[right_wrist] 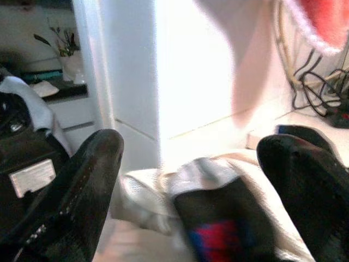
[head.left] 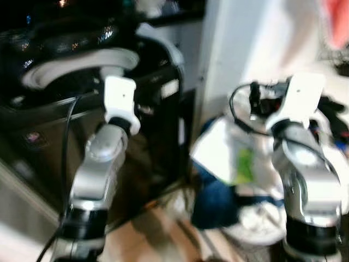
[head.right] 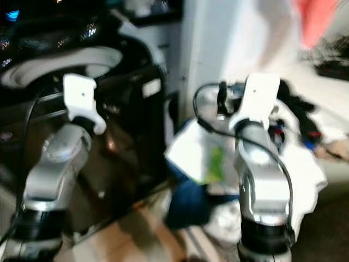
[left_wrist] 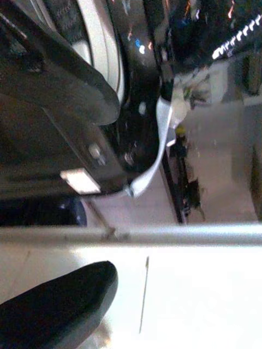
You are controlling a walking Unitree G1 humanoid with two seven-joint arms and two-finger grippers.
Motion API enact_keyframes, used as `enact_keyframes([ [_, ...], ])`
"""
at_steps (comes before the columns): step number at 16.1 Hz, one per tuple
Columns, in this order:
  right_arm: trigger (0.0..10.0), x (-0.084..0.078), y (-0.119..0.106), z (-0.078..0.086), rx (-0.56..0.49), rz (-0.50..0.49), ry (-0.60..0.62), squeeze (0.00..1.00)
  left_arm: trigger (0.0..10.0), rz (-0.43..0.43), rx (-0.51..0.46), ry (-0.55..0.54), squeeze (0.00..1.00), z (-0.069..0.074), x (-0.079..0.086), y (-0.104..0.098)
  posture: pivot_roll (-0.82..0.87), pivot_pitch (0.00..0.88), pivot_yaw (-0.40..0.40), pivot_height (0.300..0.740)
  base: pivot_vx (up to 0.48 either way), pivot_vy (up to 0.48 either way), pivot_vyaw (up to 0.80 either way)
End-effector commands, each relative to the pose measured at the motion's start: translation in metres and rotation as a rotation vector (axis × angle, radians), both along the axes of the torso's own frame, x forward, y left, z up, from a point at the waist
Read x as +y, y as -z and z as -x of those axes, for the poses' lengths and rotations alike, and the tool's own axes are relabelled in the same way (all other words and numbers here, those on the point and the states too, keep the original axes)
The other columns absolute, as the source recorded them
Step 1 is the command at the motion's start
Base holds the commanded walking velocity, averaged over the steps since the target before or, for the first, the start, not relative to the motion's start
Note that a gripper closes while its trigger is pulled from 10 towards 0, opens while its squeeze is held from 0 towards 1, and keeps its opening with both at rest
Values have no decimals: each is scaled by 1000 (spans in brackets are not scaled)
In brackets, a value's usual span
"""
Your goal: Clothes washing
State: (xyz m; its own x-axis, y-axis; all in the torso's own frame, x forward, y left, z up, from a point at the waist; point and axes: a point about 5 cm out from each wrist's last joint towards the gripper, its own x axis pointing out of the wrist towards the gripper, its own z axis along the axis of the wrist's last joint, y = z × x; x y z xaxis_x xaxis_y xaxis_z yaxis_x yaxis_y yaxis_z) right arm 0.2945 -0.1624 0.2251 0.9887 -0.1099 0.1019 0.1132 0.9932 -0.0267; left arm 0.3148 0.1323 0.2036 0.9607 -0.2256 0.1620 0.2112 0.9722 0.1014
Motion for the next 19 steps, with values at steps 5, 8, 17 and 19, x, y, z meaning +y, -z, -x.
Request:
enact_keyframes([
  [5,10000,4,-5,3,6,17,-30,0,10000,-25,-53,17,0,-1,-5,-6,-4,0,35,740,0,0,-800],
  [8,10000,14,8,5,77,9,-123,0,10000,-39,-61,47,0,-4,-8,-8,-2,0,30,740,0,116,-267],
  [17,10000,14,12,7,95,-7,-120,0,10000,-27,-51,46,0,-7,-8,-5,-1,0,28,740,0,346,0],
  [19,10000,13,13,7,97,-9,-113,0,10000,-27,-49,45,0,-8,-8,-5,0,0,31,740,0,337,0],
])
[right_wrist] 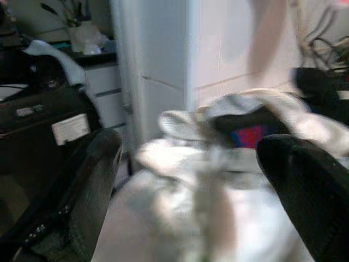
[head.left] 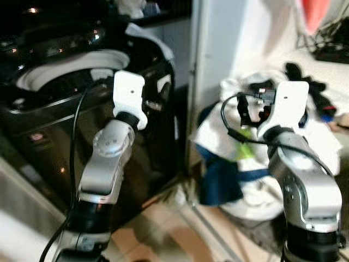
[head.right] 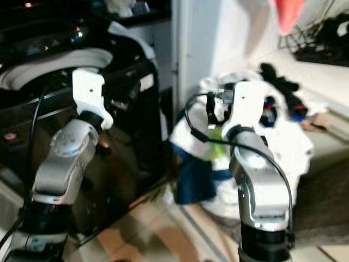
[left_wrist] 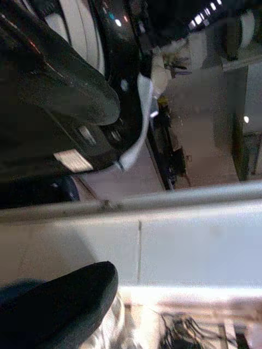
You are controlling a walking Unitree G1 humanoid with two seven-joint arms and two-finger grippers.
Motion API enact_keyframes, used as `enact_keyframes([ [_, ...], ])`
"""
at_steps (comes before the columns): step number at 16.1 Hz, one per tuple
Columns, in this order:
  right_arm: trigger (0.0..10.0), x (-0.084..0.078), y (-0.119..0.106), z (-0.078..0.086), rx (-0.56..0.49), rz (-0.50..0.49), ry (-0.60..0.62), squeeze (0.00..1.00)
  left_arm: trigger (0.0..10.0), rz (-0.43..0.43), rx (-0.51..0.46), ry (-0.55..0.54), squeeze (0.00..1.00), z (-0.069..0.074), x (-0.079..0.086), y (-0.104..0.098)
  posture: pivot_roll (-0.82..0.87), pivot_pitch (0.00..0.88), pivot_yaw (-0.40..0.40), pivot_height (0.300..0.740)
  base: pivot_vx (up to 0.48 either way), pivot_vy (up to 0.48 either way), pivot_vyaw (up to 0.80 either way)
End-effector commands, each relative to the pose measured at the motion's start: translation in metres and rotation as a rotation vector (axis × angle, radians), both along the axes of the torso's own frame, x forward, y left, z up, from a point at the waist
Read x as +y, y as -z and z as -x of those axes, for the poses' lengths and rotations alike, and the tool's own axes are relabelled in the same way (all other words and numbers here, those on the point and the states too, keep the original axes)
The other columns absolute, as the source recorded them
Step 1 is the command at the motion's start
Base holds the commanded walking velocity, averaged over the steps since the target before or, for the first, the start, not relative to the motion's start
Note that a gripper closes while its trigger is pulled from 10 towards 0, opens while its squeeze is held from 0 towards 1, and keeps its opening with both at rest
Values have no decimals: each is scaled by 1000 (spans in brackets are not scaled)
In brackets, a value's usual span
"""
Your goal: Clothes washing
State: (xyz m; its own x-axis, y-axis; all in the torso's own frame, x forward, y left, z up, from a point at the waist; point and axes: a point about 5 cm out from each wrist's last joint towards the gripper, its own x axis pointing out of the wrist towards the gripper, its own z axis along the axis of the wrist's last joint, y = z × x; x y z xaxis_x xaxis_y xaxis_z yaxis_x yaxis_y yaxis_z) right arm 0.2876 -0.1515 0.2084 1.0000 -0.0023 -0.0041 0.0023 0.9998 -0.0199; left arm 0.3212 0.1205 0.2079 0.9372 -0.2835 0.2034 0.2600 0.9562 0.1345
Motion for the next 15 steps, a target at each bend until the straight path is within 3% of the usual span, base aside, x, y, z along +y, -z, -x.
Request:
enact_keyframes([
  [1,10000,2,-4,-1,-10,3,-1,0,10000,-6,1,-10,0,-2,4,-1,0,0,32,740,0,334,0],
  [4,10000,-1,-4,-1,0,-25,24,0,10000,-2,4,-7,0,-3,3,-1,-3,0,37,740,0,329,-267],
  [6,10000,-4,-5,-1,-7,-17,37,0,10000,-75,-17,-7,0,-2,-1,-1,-6,0,38,740,0,-240,-662],
  [8,10000,-4,-7,-1,-15,-12,39,0,10000,-37,-2,-20,0,-2,-1,1,-6,0,37,740,0,-480,0],
  [10,10000,-3,-8,-2,-11,1,22,0,10000,56,23,-48,0,-3,4,-1,-6,0,36,740,0,0,0],
  [15,10000,0,-6,-4,-5,21,1,0,10000,51,23,-45,0,-1,8,0,8,0,20,740,0,0,0],
])
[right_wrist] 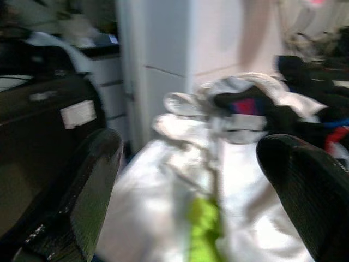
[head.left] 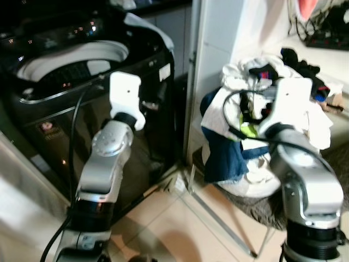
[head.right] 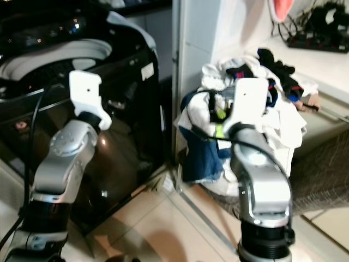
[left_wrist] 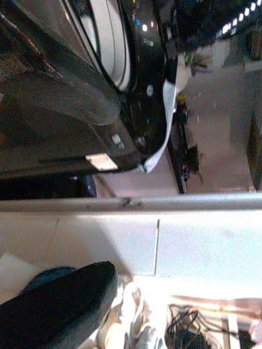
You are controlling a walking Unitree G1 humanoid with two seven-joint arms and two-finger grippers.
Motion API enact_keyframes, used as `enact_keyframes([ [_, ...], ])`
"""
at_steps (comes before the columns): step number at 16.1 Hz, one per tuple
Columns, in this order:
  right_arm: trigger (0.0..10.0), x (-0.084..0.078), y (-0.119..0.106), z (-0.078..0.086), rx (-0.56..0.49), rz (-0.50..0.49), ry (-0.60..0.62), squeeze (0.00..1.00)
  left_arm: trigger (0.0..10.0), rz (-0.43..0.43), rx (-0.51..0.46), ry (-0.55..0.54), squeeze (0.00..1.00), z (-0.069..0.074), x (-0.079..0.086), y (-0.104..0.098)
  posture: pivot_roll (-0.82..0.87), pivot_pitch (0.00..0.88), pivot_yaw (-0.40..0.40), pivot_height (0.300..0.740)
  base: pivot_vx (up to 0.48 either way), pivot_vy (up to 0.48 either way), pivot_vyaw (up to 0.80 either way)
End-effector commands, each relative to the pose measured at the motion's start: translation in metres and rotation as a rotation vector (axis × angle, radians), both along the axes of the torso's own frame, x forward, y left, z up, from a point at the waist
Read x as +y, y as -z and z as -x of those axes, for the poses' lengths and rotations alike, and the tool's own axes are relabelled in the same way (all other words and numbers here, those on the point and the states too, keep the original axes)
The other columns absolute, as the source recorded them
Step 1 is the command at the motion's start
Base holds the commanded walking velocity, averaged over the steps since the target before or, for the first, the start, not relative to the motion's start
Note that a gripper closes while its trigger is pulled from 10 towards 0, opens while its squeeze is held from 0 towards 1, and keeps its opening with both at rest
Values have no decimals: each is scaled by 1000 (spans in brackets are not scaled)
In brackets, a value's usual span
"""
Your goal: Clothes washing
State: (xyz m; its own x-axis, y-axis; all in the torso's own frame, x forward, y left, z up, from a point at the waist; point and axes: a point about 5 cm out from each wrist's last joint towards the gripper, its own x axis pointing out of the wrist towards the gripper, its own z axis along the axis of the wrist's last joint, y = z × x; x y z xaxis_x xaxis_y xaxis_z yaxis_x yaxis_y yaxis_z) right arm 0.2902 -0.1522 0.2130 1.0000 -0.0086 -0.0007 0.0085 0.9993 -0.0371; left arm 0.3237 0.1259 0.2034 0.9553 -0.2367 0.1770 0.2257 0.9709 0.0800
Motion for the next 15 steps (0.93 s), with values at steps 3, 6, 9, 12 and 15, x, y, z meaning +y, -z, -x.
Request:
enact_keyframes([
  [3,10000,1,-2,-3,-4,6,-17,0,10000,12,-14,0,0,3,4,-6,11,0,17,740,301,0,0],
  [6,10000,2,-2,-4,-7,6,-29,0,10000,8,-19,-6,0,4,7,-7,19,0,13,740,326,0,0],
  [9,10000,5,1,-3,-3,3,-50,0,10000,2,-21,-10,0,5,9,-7,20,0,16,740,329,0,0],
  [12,10000,7,2,-2,-3,-2,-56,0,10000,-10,-23,-15,0,6,11,-8,21,0,17,740,330,0,0],
  [15,10000,8,3,-2,-5,-6,-72,0,10000,-16,-27,-27,0,7,15,-8,26,0,15,740,330,0,0],
])
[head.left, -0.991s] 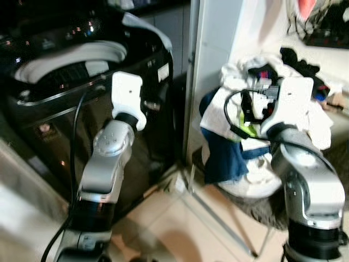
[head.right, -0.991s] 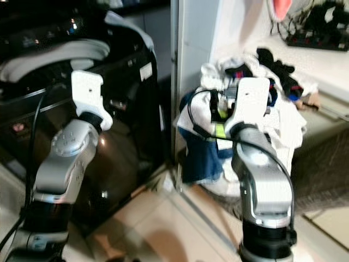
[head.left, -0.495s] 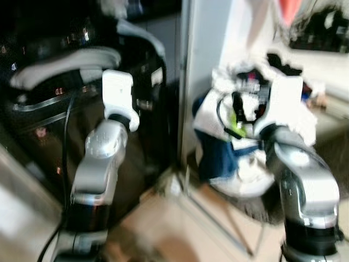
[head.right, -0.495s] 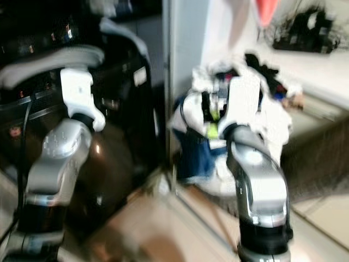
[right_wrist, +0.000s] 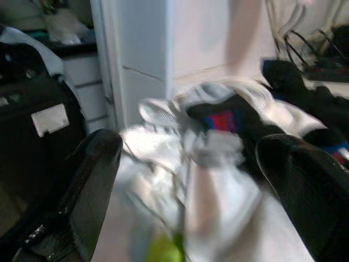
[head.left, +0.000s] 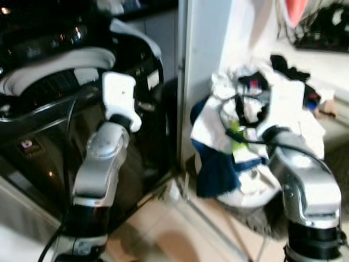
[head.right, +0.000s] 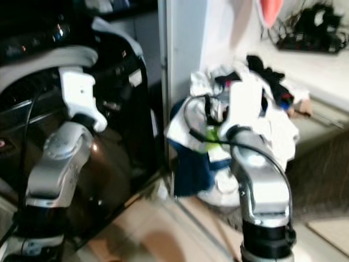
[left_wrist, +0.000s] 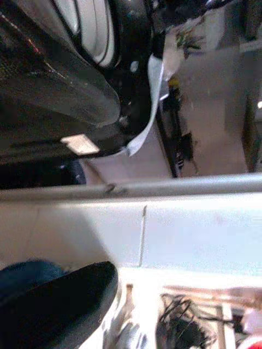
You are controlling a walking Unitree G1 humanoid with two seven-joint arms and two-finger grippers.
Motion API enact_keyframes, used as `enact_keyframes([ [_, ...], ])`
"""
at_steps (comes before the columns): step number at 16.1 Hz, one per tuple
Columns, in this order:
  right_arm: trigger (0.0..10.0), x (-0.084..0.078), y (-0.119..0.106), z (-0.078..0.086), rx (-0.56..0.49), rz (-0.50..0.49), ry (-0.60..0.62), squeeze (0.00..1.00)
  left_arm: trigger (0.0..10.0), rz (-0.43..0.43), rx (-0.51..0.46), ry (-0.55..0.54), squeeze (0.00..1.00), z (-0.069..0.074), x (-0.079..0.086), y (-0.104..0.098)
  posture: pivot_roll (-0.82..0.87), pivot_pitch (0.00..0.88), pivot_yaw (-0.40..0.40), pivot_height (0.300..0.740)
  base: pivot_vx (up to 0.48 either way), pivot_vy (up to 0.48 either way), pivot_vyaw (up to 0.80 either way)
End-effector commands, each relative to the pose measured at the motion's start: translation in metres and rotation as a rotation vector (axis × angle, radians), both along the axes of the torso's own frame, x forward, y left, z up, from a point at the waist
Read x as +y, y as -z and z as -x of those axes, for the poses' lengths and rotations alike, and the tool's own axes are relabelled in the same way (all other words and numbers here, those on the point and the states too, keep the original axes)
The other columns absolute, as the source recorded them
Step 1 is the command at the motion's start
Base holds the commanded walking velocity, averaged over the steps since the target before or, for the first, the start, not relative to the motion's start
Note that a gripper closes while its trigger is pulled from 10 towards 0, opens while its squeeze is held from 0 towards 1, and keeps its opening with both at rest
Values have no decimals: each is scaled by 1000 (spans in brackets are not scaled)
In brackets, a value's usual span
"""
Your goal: Clothes washing
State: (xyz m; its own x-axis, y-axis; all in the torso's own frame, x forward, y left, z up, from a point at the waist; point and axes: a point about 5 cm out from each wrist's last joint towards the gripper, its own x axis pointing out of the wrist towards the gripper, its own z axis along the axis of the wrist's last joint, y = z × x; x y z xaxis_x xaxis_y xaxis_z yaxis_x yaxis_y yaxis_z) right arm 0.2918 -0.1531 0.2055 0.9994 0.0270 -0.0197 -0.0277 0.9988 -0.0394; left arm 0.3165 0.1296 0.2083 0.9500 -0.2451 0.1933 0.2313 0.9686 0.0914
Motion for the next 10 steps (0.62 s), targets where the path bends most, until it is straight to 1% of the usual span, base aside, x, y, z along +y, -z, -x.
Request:
enact_keyframes([
  [1,10000,10,-4,0,-25,-9,-40,0,10000,-8,-7,-36,0,1,12,-2,28,0,14,740,326,0,0],
  [4,10000,12,-4,0,-30,-10,-52,0,10000,-3,-4,-33,0,2,12,0,29,0,13,740,326,0,0],
  [6,10000,13,-3,2,-44,-19,-64,0,10000,-4,10,-25,0,5,12,7,25,0,13,740,328,0,0],
  [10,10000,13,-4,5,-61,-2,-63,0,10000,-1,17,-23,0,5,12,8,16,0,19,740,326,0,0],
])
